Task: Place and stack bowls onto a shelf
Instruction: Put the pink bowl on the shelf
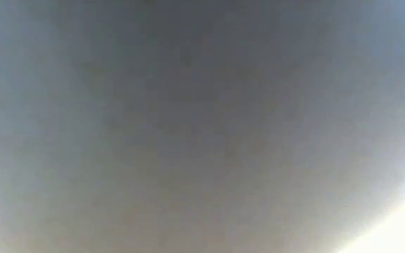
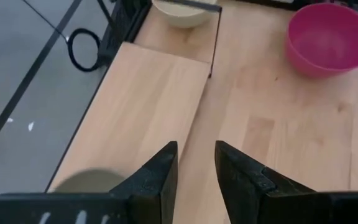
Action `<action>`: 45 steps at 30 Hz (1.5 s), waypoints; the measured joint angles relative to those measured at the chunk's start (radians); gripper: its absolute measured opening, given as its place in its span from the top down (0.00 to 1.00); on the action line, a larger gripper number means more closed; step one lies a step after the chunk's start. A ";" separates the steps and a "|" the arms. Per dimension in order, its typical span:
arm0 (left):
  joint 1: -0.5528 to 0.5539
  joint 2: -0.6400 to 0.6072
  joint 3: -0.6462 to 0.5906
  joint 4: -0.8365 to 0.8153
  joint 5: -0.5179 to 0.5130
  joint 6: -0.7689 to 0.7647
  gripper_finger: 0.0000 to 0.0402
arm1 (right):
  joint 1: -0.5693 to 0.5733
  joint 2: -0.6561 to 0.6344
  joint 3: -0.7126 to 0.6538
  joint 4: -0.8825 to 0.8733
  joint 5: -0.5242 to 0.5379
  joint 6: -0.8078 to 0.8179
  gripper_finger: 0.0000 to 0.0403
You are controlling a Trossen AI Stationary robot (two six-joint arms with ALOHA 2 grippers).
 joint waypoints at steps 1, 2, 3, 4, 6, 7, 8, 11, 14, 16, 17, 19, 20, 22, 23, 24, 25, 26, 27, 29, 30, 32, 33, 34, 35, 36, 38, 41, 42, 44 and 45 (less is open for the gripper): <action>0.002 0.000 0.005 -0.016 -0.001 -0.006 0.72 | 0.000 0.000 0.000 0.000 -0.001 0.000 1.00; 0.004 -0.002 0.006 -0.032 -0.001 -0.012 0.72 | 0.000 0.000 0.000 -0.001 -0.002 0.000 1.00; 0.008 -0.011 0.003 -0.052 -0.001 -0.017 0.72 | 0.000 0.000 0.000 -0.001 -0.002 0.000 1.00; 0.011 -0.018 -0.002 -0.076 -0.002 -0.024 0.72 | 0.000 0.000 0.000 0.000 -0.002 0.000 1.00; 0.013 -0.029 -0.003 -0.106 -0.003 -0.047 0.72 | 0.000 0.000 0.000 0.000 -0.002 0.000 1.00; 0.014 -0.039 -0.003 -0.124 -0.004 -0.057 0.72 | 0.000 0.000 0.000 -0.001 -0.003 -0.002 1.00; 0.016 -0.048 -0.005 -0.149 -0.004 -0.063 0.72 | 0.000 0.000 0.000 -0.003 -0.004 -0.006 1.00; 0.013 -0.077 -0.005 -0.154 -0.004 -0.066 0.72 | 0.000 0.000 0.000 -0.022 -0.004 -0.026 1.00; 0.013 -0.119 -0.005 -0.170 -0.004 -0.066 0.72 | 0.000 0.000 0.003 -0.046 -0.003 -0.026 1.00; 0.013 -0.149 -0.005 -0.182 -0.006 -0.066 0.72 | 0.000 0.001 0.024 -0.105 -0.003 -0.030 1.00; 0.013 -0.160 -0.005 -0.190 -0.009 -0.066 0.72 | 0.000 0.001 0.042 -0.147 -0.003 -0.041 1.00; 0.009 -0.195 -0.005 -0.194 -0.013 -0.066 0.72 | 0.000 0.000 0.089 -0.251 -0.003 -0.081 1.00; 0.007 -0.212 -0.005 -0.198 -0.014 -0.066 0.72 | 0.000 0.000 0.115 -0.311 -0.002 -0.100 1.00; -0.003 -0.243 -0.004 -0.192 -0.015 -0.066 0.72 | 0.000 0.001 0.169 -0.421 -0.001 -0.127 1.00; -0.006 -0.261 -0.004 -0.198 -0.017 -0.066 0.72 | 0.000 0.001 0.199 -0.473 -0.001 -0.138 1.00; -0.008 -0.272 -0.004 -0.210 -0.023 -0.065 0.72 | 0.000 0.000 0.231 -0.527 -0.001 -0.142 1.00; -0.012 -0.283 -0.005 -0.216 -0.030 -0.061 0.72 | 0.000 0.000 0.262 -0.579 0.000 -0.147 1.00; -0.017 -0.293 -0.005 -0.219 -0.035 -0.063 0.72 | 0.000 0.000 0.292 -0.635 0.001 -0.156 1.00; -0.021 -0.306 -0.005 -0.233 -0.041 -0.065 0.72 | 0.000 0.000 0.319 -0.692 0.001 -0.163 1.00; -0.028 -0.331 -0.005 -0.265 -0.051 -0.074 0.72 | 0.000 0.003 0.369 -0.791 0.001 -0.165 1.00; -0.036 -0.343 -0.005 -0.268 -0.055 -0.079 0.72 | 0.000 0.004 0.394 -0.834 0.000 -0.166 1.00; -0.047 -0.363 -0.005 -0.302 -0.057 -0.085 0.72 | 0.000 0.004 0.433 -0.903 -0.001 -0.166 1.00; -0.056 -0.369 -0.005 -0.310 -0.057 -0.085 0.72 | 0.000 0.004 0.447 -0.925 -0.001 -0.157 1.00; -0.067 -0.377 -0.005 -0.312 -0.058 -0.085 0.72 | 0.000 0.005 0.460 -0.936 0.002 -0.134 1.00; -0.076 -0.386 -0.005 -0.329 -0.059 -0.084 0.72 | 0.000 0.005 0.468 -0.938 0.010 -0.101 1.00; -0.083 -0.391 -0.005 -0.350 -0.058 -0.084 0.72 | 0.000 0.005 0.475 -0.938 0.025 -0.070 1.00; -0.102 -0.412 -0.005 -0.366 -0.058 -0.092 0.72 | -0.001 0.005 0.481 -0.941 0.031 -0.020 1.00; -0.124 -0.436 -0.005 -0.380 -0.058 -0.097 0.72 | 0.000 0.005 0.482 -0.966 0.028 0.038 0.98; -0.133 -0.443 -0.005 -0.380 -0.060 -0.097 0.72 | 0.000 0.005 0.482 -0.975 0.029 0.051 0.96; -0.143 -0.458 -0.005 -0.380 -0.058 -0.096 0.72 | 0.000 0.005 0.482 -0.976 0.030 0.053 0.93; -0.147 -0.468 -0.005 -0.381 -0.057 -0.093 0.72 | 0.000 0.005 0.482 -0.973 0.029 0.053 0.91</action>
